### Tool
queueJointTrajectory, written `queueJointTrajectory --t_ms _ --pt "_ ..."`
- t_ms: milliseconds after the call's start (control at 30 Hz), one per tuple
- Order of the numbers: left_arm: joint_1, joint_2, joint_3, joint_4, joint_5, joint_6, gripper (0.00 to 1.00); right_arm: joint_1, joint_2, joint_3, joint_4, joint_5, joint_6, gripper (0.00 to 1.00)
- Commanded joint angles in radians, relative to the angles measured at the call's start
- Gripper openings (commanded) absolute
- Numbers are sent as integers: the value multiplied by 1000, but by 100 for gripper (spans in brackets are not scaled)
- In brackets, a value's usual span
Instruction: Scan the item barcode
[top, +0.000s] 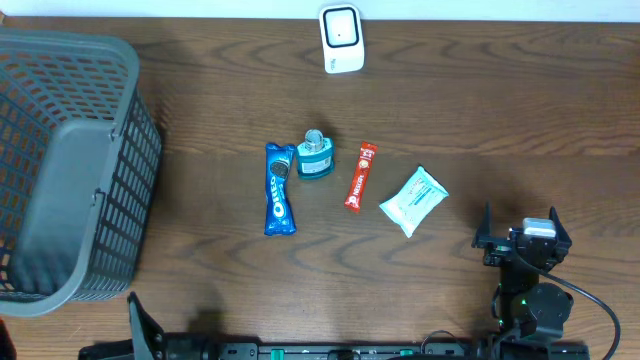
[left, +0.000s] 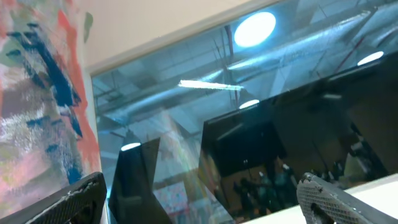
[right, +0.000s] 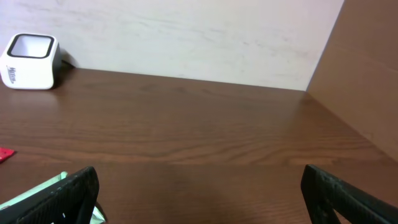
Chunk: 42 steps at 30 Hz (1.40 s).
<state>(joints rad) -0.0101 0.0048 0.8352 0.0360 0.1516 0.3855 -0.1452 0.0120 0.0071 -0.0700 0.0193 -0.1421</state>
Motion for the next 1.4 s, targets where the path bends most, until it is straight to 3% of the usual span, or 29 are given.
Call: queueJointTrajectory --t_ms 0,233,633,767,1300,1367 --pt "4 4 -31 3 21 -3 98 8 -5 -2 -2 5 7 99" --pt "4 4 -200 27 73 -15 98 8 -5 -2 -2 5 7 99" --pt "4 4 -701 477 40 -69 98 9 -5 -2 -2 5 7 99" --pt "4 3 -831 534 -27 -127 98 9 -5 -2 -2 5 7 99" --pt "12 -3 -831 -94 -85 -148 98 9 -5 -2 -2 5 7 99" --pt "12 -2 -831 -104 -93 -166 98 8 -5 -2 -2 5 6 99"
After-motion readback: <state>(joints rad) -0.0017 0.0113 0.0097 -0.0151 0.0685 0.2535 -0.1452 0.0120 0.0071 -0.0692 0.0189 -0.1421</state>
